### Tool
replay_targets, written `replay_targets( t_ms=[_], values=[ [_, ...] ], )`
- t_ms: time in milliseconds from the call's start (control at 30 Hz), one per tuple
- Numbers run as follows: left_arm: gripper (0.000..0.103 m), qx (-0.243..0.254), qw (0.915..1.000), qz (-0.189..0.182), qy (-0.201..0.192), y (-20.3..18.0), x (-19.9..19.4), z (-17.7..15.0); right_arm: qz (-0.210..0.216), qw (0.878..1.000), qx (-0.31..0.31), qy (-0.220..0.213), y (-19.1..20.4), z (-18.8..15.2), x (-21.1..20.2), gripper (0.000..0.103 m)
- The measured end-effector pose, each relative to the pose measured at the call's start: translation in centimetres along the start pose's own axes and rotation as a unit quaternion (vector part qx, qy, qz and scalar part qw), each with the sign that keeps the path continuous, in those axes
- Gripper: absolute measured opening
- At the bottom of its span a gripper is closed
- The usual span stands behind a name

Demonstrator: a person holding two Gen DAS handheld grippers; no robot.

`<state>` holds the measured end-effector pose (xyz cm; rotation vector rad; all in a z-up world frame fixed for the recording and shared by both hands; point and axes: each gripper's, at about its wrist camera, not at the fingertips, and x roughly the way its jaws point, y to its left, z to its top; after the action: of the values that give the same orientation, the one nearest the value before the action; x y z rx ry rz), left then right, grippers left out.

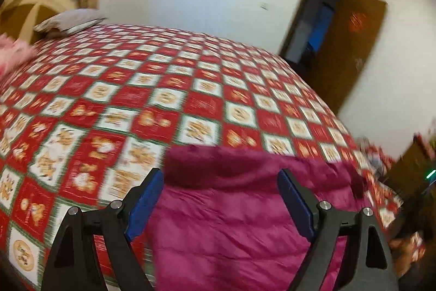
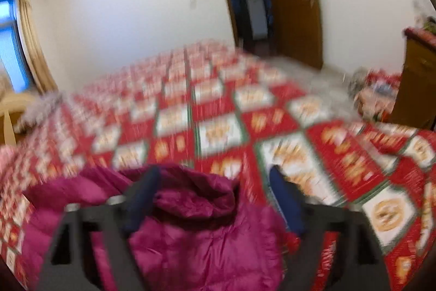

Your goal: Fold large clothes

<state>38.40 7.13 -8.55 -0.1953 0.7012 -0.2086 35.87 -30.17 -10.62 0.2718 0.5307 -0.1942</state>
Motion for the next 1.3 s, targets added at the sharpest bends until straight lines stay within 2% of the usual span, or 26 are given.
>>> replay_targets(
  t_ms=[67,100,133,200,267,333,433,567,700,867,1033,1133,1200,1300],
  values=[
    [0.085,0.020,0.9998,0.005,0.008,-1.8,1.0,-0.9,-0.002,0.999,-0.022,-0.026,1.3,0.9,-2.7,0.088],
    [0.085,0.024,0.9996,0.008,0.014,-2.3,1.7,-1.1,0.009,0.999,-0.037,-0.019,2.2,1.1,-3.4,0.077],
    [0.085,0.028,0.9994,0.009,0.018,-2.7,2.2,-1.4,0.027,0.998,-0.052,-0.007,3.4,1.1,-3.7,0.057],
    [0.085,0.042,0.9988,0.013,0.023,-3.7,3.5,-1.8,0.061,0.995,-0.074,0.032,6.2,0.5,-3.4,0.044],
    [0.085,0.061,0.9972,0.034,0.024,-4.8,4.7,-2.1,0.098,0.990,-0.069,0.067,8.9,-0.4,-1.6,0.043],
    [0.086,0.081,0.9947,0.060,0.017,-5.5,5.5,-2.4,0.109,0.987,-0.078,0.090,11.0,-1.5,0.5,0.043],
    [0.086,0.109,0.9887,0.103,0.007,-5.6,7.2,-2.6,0.073,0.979,-0.144,0.121,14.6,-3.9,5.1,0.033],
    [0.086,0.118,0.9836,0.134,0.022,-4.4,10.0,-3.1,0.062,0.973,-0.162,0.152,14.6,-6.5,8.9,0.032],
    [0.089,0.062,0.9929,0.095,0.035,-1.9,11.6,-3.7,0.059,0.974,-0.168,0.143,14.5,-7.6,9.5,0.033],
    [0.093,0.021,0.9969,0.068,0.033,-0.7,12.6,-4.2,0.050,0.972,-0.181,0.138,15.0,-8.0,9.7,0.033],
    [0.095,0.019,0.9959,0.075,0.047,-0.7,13.6,-4.3,0.071,0.975,-0.150,0.151,14.1,-7.1,9.6,0.030],
    [0.095,0.021,0.9953,0.080,0.050,-0.7,13.7,-4.3,0.091,0.983,-0.087,0.132,11.3,-5.0,8.2,0.030],
    [0.095,0.022,0.9952,0.081,0.050,-0.7,13.7,-4.3,0.060,0.990,-0.069,0.109,9.0,-3.2,7.4,0.030],
    [0.095,0.023,0.9951,0.082,0.050,-0.7,13.7,-4.4,0.009,0.990,-0.051,0.134,5.4,-2.1,8.5,0.030]
  ],
)
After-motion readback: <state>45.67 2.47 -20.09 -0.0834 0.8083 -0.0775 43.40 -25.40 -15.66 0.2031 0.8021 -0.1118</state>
